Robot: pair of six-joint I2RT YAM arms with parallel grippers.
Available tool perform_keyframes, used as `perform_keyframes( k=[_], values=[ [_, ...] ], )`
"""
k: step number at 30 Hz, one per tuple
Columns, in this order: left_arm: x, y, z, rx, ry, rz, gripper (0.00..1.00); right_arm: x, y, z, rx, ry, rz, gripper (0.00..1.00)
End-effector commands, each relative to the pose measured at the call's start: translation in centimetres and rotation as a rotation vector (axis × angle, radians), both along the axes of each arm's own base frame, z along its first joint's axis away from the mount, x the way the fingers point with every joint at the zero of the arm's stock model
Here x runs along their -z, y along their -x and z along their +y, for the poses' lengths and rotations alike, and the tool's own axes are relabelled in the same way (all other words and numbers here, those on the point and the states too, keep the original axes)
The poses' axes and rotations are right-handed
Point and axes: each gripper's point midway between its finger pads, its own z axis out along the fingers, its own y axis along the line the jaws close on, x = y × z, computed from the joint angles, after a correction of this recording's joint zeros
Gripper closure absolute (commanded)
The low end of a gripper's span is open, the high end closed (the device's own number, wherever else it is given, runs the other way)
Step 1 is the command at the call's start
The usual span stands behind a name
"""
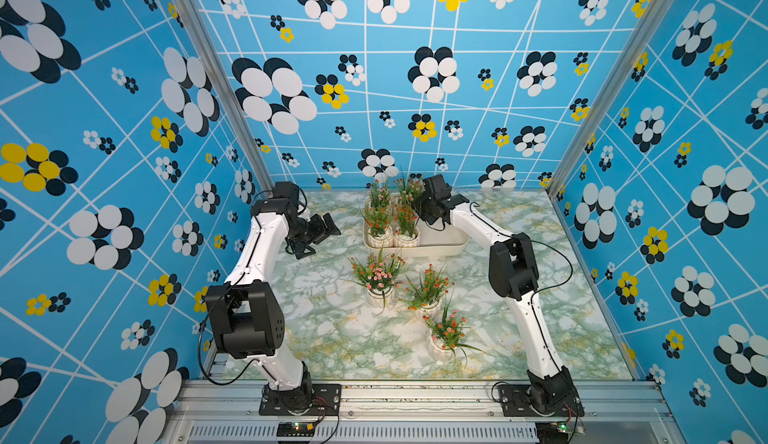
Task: Put the potted gypsophila into the storage box
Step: Place the baby's breath potted plant at the storage box.
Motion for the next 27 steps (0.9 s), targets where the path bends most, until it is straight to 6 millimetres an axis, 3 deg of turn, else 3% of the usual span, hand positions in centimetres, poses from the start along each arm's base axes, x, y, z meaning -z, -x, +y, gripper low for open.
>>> perform_keyframes(
  k=[1, 4, 12, 17, 20, 21, 27],
  values=[
    [1.0, 0.3, 0.1, 0.006, 0.012, 0.028, 0.01, -0.5, -0.5, 0.8, -0.009, -0.028, -0.028, 0.74],
    [0.9, 0.4, 0.1, 0.007, 0.010, 0.028, 0.01, -0.5, -0.5, 0.9, -0.013, -0.033, -0.029, 0.73],
    [0.7, 0.4, 0.2, 0.002, 0.009, 0.022, 0.01, -2.4, -0.5, 1.2, -0.051, -0.033, -0.069, 0.57],
    [0.0, 0.3, 0.4, -0.007, 0.000, 0.004, 0.00, -5.2, 1.0, -1.1, -0.056, 0.069, -0.081, 0.24],
    [-0.5, 0.4, 0.6, -0.016, -0.001, -0.005, 0.01, -6.7, 2.4, -2.8, -0.060, 0.115, -0.065, 0.13],
    [-0.6, 0.7, 0.6, -0.017, -0.002, -0.002, 0.01, -7.1, 2.8, -3.3, -0.060, 0.131, -0.063, 0.05],
    [-0.6, 4.3, 1.1, -0.037, -0.030, 0.030, 0.01, -10.2, 5.5, -7.0, -0.051, 0.230, -0.146, 0.01]
  ],
)
